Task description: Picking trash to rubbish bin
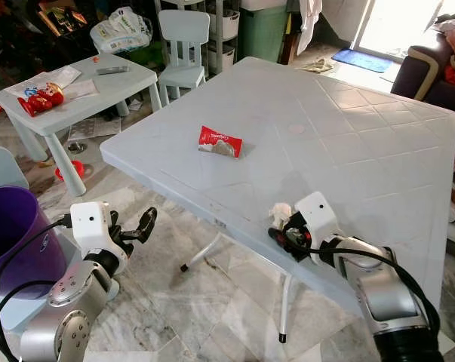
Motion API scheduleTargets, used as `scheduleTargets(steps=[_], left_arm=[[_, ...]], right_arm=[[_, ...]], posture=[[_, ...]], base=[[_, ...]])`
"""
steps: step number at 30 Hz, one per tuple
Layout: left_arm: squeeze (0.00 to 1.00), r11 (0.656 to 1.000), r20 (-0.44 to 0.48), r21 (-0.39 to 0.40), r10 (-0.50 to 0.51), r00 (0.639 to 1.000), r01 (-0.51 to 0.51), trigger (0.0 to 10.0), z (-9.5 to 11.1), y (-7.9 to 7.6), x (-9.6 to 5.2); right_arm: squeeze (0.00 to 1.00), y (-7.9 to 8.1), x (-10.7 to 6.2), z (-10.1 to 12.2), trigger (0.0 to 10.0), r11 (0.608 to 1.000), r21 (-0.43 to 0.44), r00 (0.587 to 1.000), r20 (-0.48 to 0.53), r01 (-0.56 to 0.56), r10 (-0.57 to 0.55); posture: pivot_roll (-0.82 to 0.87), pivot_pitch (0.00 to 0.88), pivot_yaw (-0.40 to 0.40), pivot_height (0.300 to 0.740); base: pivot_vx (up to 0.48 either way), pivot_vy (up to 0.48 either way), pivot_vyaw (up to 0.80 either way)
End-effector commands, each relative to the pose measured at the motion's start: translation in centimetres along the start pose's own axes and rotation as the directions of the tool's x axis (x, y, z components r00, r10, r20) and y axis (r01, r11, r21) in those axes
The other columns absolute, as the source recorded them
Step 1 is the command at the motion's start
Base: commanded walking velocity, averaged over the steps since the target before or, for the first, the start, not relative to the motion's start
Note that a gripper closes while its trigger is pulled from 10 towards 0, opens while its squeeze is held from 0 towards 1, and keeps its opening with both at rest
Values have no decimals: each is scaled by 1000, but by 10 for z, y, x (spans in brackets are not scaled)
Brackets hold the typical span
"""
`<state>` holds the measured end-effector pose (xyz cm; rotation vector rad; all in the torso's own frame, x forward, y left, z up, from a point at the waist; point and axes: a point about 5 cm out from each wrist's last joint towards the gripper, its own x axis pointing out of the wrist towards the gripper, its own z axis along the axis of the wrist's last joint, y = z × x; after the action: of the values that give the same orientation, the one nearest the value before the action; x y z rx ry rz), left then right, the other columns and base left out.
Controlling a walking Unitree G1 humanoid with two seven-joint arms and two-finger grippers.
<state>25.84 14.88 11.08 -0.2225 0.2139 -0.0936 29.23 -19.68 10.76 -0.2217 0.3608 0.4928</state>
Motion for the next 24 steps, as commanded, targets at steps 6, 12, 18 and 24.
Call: scheduleTargets(steps=[6, 12, 18, 24], left_arm=[[0, 1000, 17, 10, 5, 1000, -5, 10000, 7, 0, 6], [0, 1000, 41, 22, 4, 999, -5, 10000, 13, 1, 13], [0, 999, 64, 35, 9, 998, -12, 10000, 20, 4, 19], [0, 999, 104, 47, 16, 994, -21, 10000, 29, 8, 25]], right_arm=[[0, -9, 6, 18, 0, 986, 9, 978, 127, 164, -163], [0, -5, 12, 22, 0, 971, 22, 954, 184, 236, -236], [0, -2, 16, 26, 0, 962, 38, 937, 219, 271, -273], [0, 0, 20, 38, 0, 946, 86, 906, 272, 312, -324]], posture=[[26, 43, -30, 740], [25, 40, -23, 740], [25, 36, -20, 740], [27, 30, -13, 740]], base=[[0, 0, 0], [0, 0, 0], [0, 0, 0], [0, 0, 0]])
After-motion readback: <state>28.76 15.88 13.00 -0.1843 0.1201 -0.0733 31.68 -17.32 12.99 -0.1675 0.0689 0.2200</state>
